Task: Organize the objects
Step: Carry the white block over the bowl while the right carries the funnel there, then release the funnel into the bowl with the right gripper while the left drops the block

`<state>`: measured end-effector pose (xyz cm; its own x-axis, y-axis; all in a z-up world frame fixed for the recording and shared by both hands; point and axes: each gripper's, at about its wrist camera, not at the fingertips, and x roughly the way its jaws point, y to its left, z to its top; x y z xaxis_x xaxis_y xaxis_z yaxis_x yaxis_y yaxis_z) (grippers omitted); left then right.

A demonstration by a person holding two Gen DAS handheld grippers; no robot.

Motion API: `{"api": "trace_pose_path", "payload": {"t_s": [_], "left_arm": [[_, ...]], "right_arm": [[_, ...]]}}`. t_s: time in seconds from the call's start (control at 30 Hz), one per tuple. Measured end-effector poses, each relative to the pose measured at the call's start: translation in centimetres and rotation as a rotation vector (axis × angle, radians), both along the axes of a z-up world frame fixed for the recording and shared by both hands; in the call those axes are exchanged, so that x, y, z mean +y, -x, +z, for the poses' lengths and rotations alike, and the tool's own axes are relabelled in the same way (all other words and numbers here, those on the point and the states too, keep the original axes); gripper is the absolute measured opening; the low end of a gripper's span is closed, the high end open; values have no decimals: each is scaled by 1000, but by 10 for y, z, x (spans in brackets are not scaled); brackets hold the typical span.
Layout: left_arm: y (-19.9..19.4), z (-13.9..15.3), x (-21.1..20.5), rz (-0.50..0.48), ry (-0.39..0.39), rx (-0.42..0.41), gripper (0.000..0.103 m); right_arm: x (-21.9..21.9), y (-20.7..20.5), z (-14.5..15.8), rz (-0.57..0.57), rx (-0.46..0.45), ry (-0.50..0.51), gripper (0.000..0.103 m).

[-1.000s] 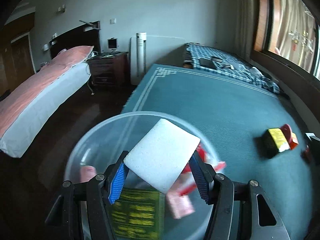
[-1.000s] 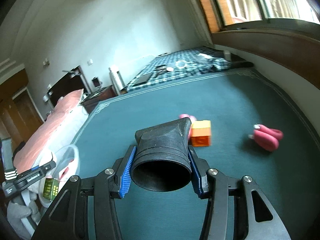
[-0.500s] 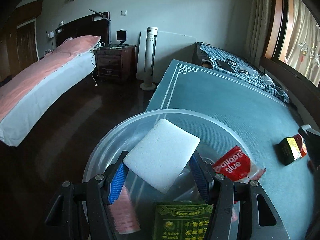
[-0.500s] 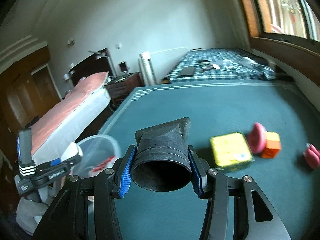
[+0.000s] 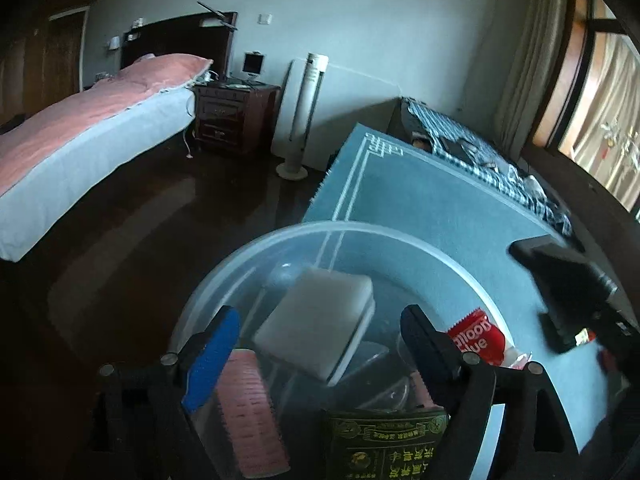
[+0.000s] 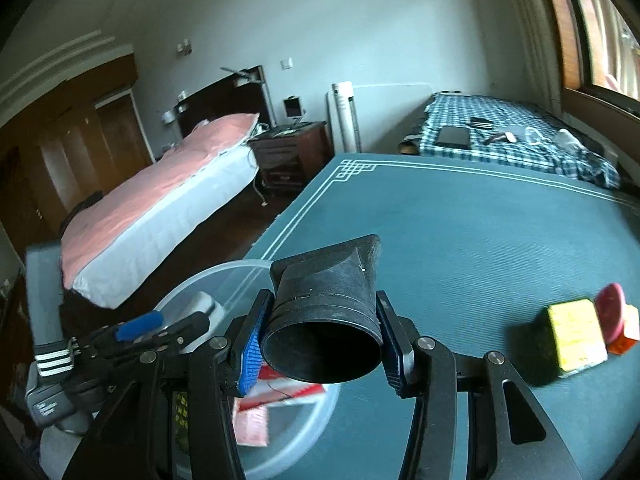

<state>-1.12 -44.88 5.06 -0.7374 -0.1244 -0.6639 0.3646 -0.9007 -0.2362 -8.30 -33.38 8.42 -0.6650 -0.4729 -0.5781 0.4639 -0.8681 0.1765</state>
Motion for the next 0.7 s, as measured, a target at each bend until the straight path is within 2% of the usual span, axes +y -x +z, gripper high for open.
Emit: {"api": "trace_pose_path", "payload": {"t_s": [0.27,0.4,0.7], "left_arm": [[-24,22,-1,116,99,120,86],[-24,21,-3,145,134,111,86],[-22,16,-11,185,121,107,86]], "right_arm": [[-32,9,-8,62,-8,-30,50],[-47,15,-13,98,-15,-51,51],[-66,20,-27,153,-36,-88,51]]}}
